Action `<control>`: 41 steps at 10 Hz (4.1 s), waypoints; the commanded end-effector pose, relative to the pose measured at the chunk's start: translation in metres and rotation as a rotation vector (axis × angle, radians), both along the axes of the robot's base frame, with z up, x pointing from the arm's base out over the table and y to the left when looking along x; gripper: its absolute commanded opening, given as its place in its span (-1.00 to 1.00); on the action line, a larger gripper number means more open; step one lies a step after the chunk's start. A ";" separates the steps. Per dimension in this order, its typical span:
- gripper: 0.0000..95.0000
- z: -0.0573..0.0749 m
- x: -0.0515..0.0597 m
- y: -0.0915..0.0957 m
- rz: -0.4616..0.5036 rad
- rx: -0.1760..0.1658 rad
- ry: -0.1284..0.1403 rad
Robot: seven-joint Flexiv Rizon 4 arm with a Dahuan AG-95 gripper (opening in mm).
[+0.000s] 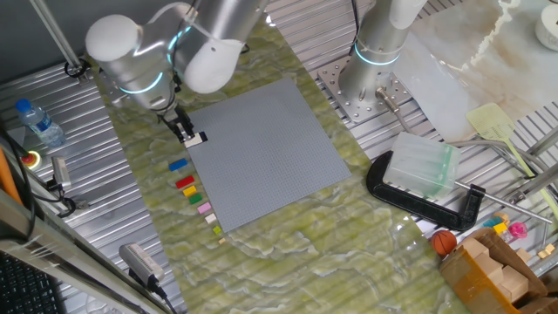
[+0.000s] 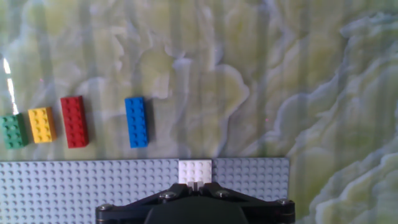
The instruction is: Build with small Lego blocks
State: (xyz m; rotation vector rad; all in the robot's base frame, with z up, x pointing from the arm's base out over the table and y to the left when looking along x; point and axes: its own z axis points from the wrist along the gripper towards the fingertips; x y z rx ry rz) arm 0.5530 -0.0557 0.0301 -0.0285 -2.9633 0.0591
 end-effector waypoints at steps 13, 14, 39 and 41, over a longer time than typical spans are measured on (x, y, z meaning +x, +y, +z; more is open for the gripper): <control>-1.00 0.031 -0.002 0.021 0.115 0.038 -0.020; -1.00 0.031 -0.003 0.020 0.104 0.035 -0.019; -0.60 0.003 0.015 0.014 -0.082 0.032 -0.195; -0.60 0.008 0.024 0.030 -0.091 0.024 -0.201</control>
